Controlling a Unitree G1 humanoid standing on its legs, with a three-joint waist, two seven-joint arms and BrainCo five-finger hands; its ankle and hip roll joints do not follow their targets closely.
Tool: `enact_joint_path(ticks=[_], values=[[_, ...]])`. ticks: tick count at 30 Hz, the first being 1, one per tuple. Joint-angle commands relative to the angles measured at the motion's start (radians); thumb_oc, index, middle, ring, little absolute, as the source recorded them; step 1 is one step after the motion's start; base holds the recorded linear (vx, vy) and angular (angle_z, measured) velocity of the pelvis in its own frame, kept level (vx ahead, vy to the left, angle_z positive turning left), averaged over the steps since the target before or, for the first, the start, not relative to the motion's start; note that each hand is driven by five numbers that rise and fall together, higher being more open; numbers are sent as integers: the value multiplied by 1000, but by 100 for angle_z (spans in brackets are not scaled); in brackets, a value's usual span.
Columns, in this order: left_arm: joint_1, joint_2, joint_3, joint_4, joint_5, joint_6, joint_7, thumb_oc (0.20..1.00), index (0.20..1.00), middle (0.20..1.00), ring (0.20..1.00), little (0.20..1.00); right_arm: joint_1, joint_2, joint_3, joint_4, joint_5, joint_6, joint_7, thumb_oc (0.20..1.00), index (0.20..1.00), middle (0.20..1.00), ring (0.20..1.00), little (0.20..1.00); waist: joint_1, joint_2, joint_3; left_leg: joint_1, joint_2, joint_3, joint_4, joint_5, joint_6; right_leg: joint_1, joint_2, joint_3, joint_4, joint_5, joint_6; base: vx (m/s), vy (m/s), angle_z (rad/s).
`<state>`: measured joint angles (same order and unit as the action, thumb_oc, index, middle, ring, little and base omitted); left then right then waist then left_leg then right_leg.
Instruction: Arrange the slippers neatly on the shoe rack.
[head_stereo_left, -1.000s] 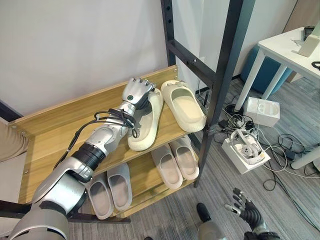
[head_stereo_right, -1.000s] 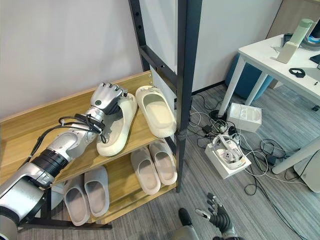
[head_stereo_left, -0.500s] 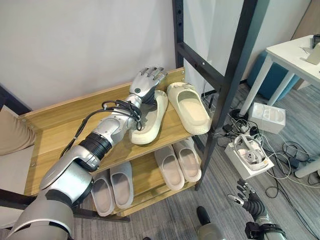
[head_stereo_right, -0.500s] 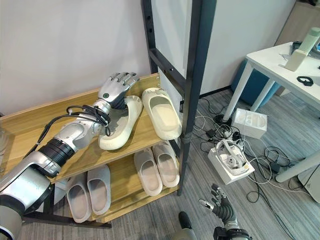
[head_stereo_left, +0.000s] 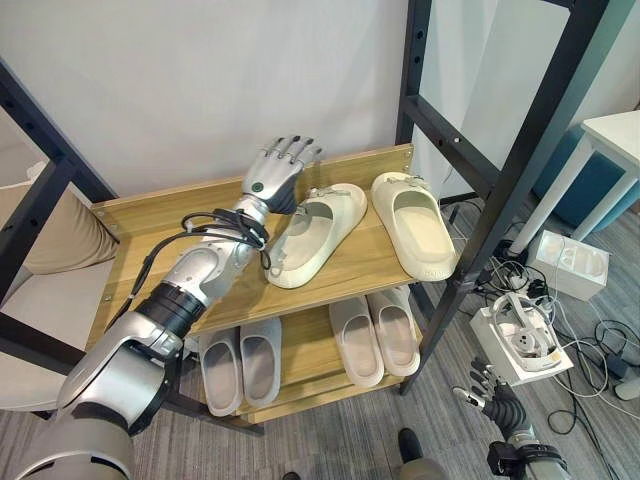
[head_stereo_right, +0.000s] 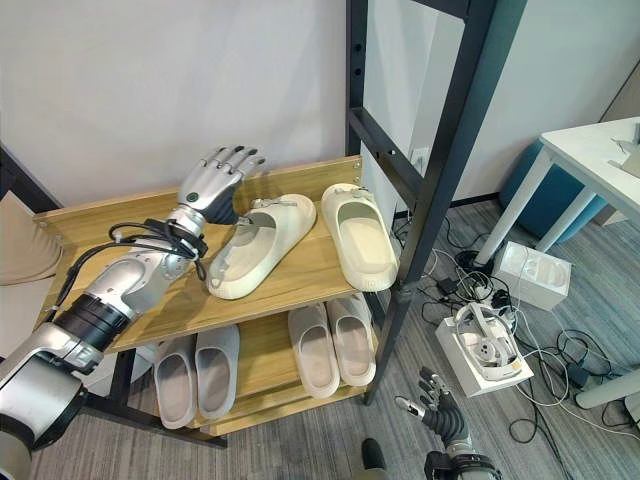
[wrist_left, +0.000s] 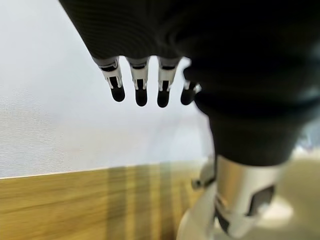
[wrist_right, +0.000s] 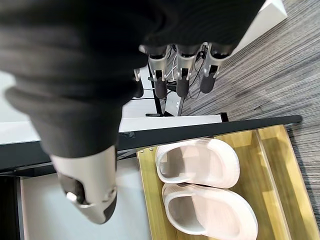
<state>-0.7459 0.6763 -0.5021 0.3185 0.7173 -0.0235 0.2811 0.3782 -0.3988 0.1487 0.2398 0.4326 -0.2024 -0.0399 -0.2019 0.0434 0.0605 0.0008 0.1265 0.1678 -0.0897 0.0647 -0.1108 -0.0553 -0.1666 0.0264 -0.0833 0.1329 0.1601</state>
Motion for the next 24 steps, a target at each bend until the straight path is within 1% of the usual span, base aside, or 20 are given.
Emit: enact_joint_path(ticks=[1, 3, 5, 6, 7, 8, 9, 11, 13, 15, 16, 17, 21, 22, 23, 24], values=[[-60, 53, 88, -23, -80, -29, 9, 1000, 1000, 1000, 1000, 1000, -14, 7, -14, -38, -3, -17, 5, 1000, 1000, 1000, 1000, 1000, 6, -11, 15, 34, -1, -40, 2, -93, 12, 42, -3, -31, -4, -96, 33, 0, 0, 0], [-14, 52, 127, -76, -147, -56, -7, 1000, 1000, 1000, 1000, 1000, -17, 14, -17, -37, -8, -9, 8, 1000, 1000, 1000, 1000, 1000, 14, -12, 15, 34, -1, -45, 2, -91, 12, 44, -3, -36, -4, -96, 32, -1, 0, 2], [69, 30, 184, -140, -278, -97, -33, 1000, 1000, 1000, 1000, 1000, -24, 31, -20, -30, -10, -2, 9, 1000, 1000, 1000, 1000, 1000, 26, -12, 16, 33, -3, -48, 2, -89, 14, 46, -4, -39, -4, -97, 29, 2, 5, 5], [204, -17, 247, -223, -492, -146, -91, 1000, 1000, 1000, 1000, 1000, -32, 43, -23, -24, -22, 14, 11, 1000, 1000, 1000, 1000, 1000, 38, -11, 15, 33, -5, -51, 2, -85, 15, 49, -4, -41, -4, -95, 27, 9, 5, 10], [208, -16, 251, -226, -494, -146, -93, 1000, 1000, 1000, 1000, 1000, -32, 41, -22, -24, -22, 15, 11, 1000, 1000, 1000, 1000, 1000, 37, -11, 14, 33, -5, -51, 2, -86, 15, 49, -3, -41, -4, -95, 27, 3, 3, 12], [252, -42, 258, -241, -591, -158, -114, 1000, 1000, 1000, 1000, 1000, -36, 46, -22, -24, -24, 19, 11, 1000, 1000, 1000, 1000, 1000, 42, -12, 16, 32, -6, -51, 2, -85, 16, 48, -4, -43, -4, -94, 27, -2, 1, 11], [313, -74, 264, -262, -764, -178, -156, 1000, 1000, 1000, 1000, 1000, -34, 48, -19, -32, -21, 28, 15, 1000, 1000, 1000, 1000, 1000, 44, -9, 16, 34, -6, -52, 2, -84, 17, 50, -4, -43, -4, -94, 25, -5, 4, 13], [387, -88, 264, -294, -951, -191, -203, 1000, 1000, 1000, 1000, 1000, -38, 47, -23, -42, -23, 37, 17, 1000, 1000, 1000, 1000, 1000, 50, -8, 17, 31, -7, -51, 2, -82, 18, 48, -4, -46, -4, -94, 25, -6, 7, 6], [455, -91, 243, -317, -1091, -173, -244, 1000, 1000, 1000, 1000, 1000, -44, 45, -20, -50, -25, 48, 16, 1000, 1000, 1000, 1000, 1000, 56, -6, 20, 29, -9, -52, 2, -79, 21, 48, -5, -47, -4, -92, 25, -1, 5, 2], [495, -62, 228, -335, -1170, -148, -270, 1000, 1000, 1000, 1000, 1000, -53, 39, -20, -63, -24, 56, 11, 1000, 1000, 1000, 1000, 1000, 59, -5, 21, 28, -9, -51, 2, -78, 22, 48, -5, -47, -4, -90, 25, 0, 0, 0], [538, -36, 208, -335, -1261, -118, -292, 1000, 1000, 1000, 1000, 1000, -68, 26, -15, -76, -21, 66, 8, 1000, 1000, 1000, 1000, 1000, 62, -3, 22, 26, -9, -51, 2, -75, 23, 47, -5, -49, -4, -88, 26, 0, 0, 0], [539, -36, 208, -335, -1262, -118, -292, 1000, 1000, 1000, 1000, 1000, -68, 26, -15, -76, -21, 66, 8, 1000, 1000, 1000, 1000, 1000, 62, -4, 22, 26, -9, -51, 2, -75, 23, 47, -5, -49, -4, -88, 26, 0, 0, 0], [628, 24, 166, -397, -1407, -68, -342, 1000, 1000, 1000, 1000, 1000, -97, 3, -3, -92, -2, 79, 5, 1000, 1000, 1000, 1000, 1000, 67, -3, 24, 26, -9, -49, 2, -72, 23, 45, -5, -48, -4, -85, 26, 0, 0, 0], [628, 24, 166, -398, -1408, -67, -342, 1000, 1000, 1000, 1000, 1000, -97, 3, -3, -92, -2, 79, 5, 1000, 1000, 1000, 1000, 1000, 67, -3, 24, 26, -9, -49, 2, -72, 23, 45, -5, -48, -4, -85, 26, 0, 0, 0], [629, 26, 136, -407, -1457, -48, -353, 1000, 1000, 1000, 1000, 1000, -106, -8, 11, -99, 6, 83, 6, 1000, 1000, 1000, 1000, 1000, 66, -4, 23, 27, -9, -48, 2, -72, 24, 45, -5, -48, -4, -84, 27, 0, 0, 0], [625, 25, 123, -411, -1466, -43, -357, 1000, 1000, 1000, 1000, 1000, -110, -14, 17, -103, 11, 85, 8, 1000, 1000, 1000, 1000, 1000, 66, -5, 22, 27, -9, -49, 2, -72, 24, 46, -5, -48, -4, -84, 27, 0, 0, 0]])
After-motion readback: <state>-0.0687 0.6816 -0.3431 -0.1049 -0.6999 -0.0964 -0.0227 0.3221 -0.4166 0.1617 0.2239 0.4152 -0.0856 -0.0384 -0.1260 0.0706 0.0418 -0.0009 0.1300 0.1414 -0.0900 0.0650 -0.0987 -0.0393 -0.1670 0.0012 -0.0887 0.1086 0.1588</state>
